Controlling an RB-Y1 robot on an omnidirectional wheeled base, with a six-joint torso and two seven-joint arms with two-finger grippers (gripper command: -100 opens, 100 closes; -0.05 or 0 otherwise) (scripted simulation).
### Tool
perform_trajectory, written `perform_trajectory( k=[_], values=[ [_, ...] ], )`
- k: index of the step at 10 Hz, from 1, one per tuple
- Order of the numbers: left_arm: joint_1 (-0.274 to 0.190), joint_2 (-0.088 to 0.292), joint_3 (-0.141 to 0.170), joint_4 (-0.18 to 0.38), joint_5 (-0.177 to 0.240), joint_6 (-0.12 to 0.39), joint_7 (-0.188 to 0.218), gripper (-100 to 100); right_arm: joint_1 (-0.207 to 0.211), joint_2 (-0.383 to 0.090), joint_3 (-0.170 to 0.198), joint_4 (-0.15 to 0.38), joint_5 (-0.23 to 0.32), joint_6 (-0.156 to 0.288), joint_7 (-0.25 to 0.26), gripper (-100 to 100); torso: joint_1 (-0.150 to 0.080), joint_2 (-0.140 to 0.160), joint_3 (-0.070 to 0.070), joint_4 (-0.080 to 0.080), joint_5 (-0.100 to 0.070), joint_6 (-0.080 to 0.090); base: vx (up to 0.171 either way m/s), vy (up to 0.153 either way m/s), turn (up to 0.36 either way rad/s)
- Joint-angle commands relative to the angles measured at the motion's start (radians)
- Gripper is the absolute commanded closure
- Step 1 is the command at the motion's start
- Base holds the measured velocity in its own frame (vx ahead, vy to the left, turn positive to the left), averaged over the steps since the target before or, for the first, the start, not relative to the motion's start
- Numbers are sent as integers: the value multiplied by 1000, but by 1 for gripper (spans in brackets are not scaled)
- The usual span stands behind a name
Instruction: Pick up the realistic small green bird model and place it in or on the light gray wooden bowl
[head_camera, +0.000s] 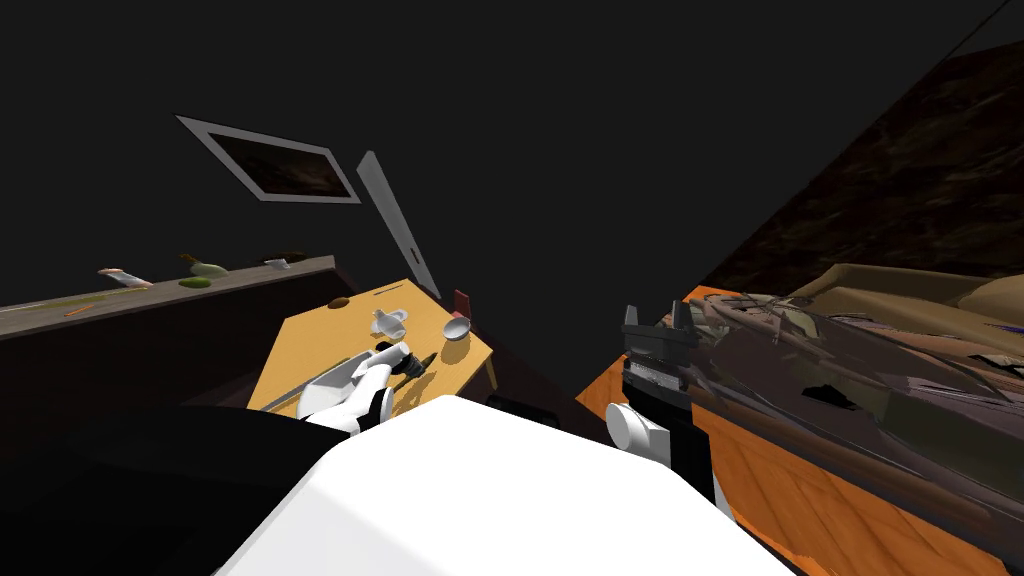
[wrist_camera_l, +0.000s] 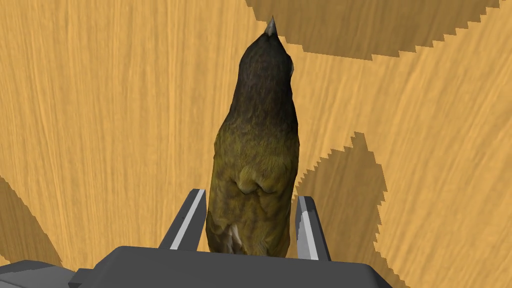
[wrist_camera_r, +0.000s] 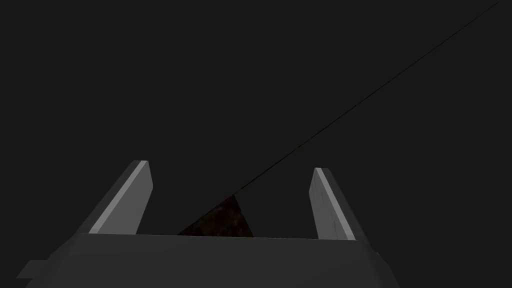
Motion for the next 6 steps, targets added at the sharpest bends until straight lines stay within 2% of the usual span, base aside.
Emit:
perform_trajectory(
  k=[1, 2, 5, 6],
  values=[
    [0, 0, 0, 0, 0, 0, 0, 0, 0, 0, 0, 0, 0, 0, 0, 0, 0, 0, 0, 0, 0, 0, 0, 0, 0],
    [-7, 28, 7, -25, -22, 14, 3, 100, 0, 0, 0, 0, 0, 0, 0, 0, 0, 0, 0, 0, 0, 0, 37, -106, -122],
    [-18, 70, -2, -64, -46, 57, -9, 100, 0, 0, 0, 0, 0, 0, 0, 0, -13, -6, -3, 0, -4, 3, 89, -163, -100],
    [-19, 76, -4, -70, -50, 64, -11, 100, 0, 0, 0, 0, 0, 0, 0, 0, -14, -6, -3, 0, -5, 3, 86, -93, -77]
  ],
)
